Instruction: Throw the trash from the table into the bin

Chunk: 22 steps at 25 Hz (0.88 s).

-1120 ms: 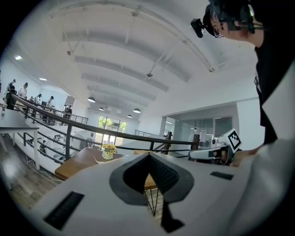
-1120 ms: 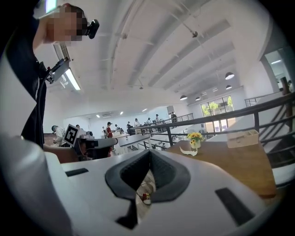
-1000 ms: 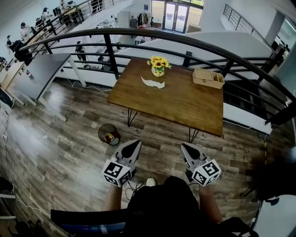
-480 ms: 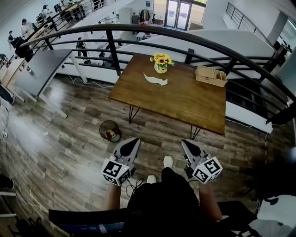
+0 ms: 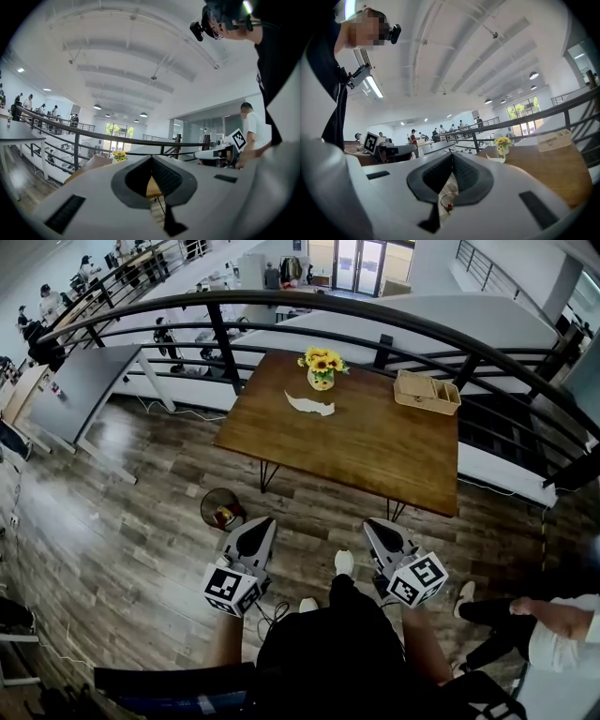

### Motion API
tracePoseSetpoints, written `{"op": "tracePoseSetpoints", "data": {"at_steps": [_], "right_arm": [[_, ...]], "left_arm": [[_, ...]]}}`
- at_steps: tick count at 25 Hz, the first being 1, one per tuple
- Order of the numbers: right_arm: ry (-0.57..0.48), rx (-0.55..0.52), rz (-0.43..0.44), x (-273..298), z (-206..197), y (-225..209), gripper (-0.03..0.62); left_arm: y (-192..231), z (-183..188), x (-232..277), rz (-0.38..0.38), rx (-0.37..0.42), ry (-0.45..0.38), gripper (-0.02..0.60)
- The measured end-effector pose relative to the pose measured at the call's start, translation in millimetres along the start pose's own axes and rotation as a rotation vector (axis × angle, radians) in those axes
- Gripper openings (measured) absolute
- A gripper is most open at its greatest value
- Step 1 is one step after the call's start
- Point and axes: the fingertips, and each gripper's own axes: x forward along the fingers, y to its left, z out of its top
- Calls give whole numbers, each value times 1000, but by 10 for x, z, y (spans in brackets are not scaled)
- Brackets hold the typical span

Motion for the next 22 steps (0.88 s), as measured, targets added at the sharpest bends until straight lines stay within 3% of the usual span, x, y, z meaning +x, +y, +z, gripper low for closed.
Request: {"op": "tracePoseSetpoints", "data": {"at_steps": [11, 22], "right_arm": [[3, 20, -10, 313, 177, -773, 12], [48, 16, 36, 795, 503, -1656, 12]], "left_arm": [[182, 85, 781, 40, 22, 26, 11], [375, 297, 1719, 88, 35, 40, 11]]}}
